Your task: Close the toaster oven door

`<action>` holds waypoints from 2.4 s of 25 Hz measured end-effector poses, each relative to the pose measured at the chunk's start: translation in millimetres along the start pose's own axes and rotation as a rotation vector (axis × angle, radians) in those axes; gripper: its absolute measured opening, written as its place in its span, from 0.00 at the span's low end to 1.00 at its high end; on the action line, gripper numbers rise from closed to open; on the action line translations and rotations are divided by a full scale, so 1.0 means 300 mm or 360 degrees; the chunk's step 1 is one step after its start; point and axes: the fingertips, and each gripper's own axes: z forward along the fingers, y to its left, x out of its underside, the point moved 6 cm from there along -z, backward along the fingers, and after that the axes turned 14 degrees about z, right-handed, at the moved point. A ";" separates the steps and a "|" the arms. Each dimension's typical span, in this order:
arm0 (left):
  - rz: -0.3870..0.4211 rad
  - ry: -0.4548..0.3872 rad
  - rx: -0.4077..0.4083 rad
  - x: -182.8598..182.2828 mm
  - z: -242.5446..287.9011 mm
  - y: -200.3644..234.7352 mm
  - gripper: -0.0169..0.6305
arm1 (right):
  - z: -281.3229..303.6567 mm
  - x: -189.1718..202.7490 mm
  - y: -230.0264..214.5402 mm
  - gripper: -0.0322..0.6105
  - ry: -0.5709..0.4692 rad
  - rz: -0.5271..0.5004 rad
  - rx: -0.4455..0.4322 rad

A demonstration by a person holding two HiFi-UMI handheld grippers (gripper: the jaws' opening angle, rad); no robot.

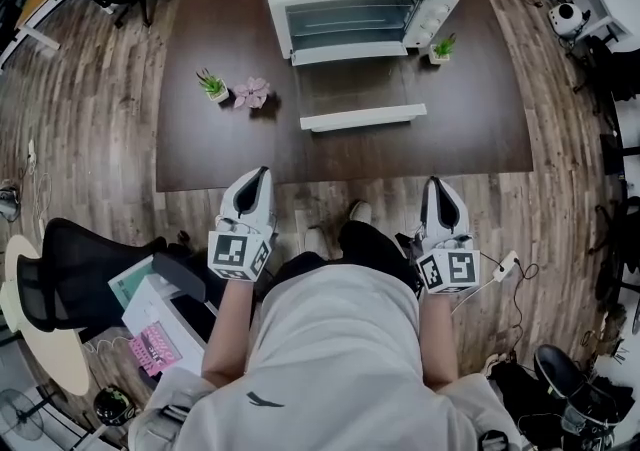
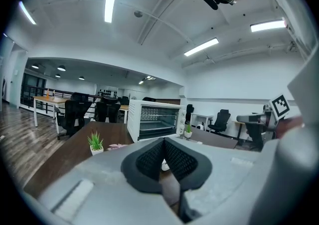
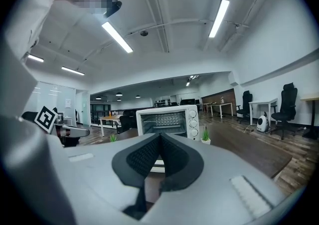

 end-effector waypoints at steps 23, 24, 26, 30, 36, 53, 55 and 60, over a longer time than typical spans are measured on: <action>-0.0078 0.0089 -0.0269 -0.080 0.369 -0.042 0.03 | 0.439 -0.187 -0.353 0.05 0.0111 0.0076 -0.0273; -0.0081 0.0093 -0.0265 -0.077 0.376 -0.044 0.03 | 0.444 -0.183 -0.357 0.05 0.0118 0.0082 -0.0269; -0.0076 0.0099 -0.0248 -0.073 0.389 -0.044 0.03 | 0.451 -0.173 -0.363 0.05 0.0131 0.0095 -0.0260; -0.0076 0.0112 -0.0227 -0.041 0.417 -0.024 0.03 | 0.468 -0.160 -0.365 0.05 0.0151 0.0096 -0.0239; -0.0134 0.0222 -0.0116 0.101 0.449 -0.021 0.05 | 0.493 -0.162 -0.362 0.05 0.0142 0.0102 -0.0193; -0.0030 0.0864 0.0233 0.474 0.675 -0.105 0.44 | 0.488 -0.146 -0.385 0.05 0.0131 0.0131 -0.0040; -0.0025 0.0849 0.0279 0.463 0.683 -0.117 0.33 | 0.489 -0.140 -0.389 0.05 0.0128 0.0146 -0.0029; -0.0133 0.0808 0.0292 0.426 0.669 -0.110 0.27 | 0.488 -0.139 -0.390 0.05 0.0128 0.0150 -0.0017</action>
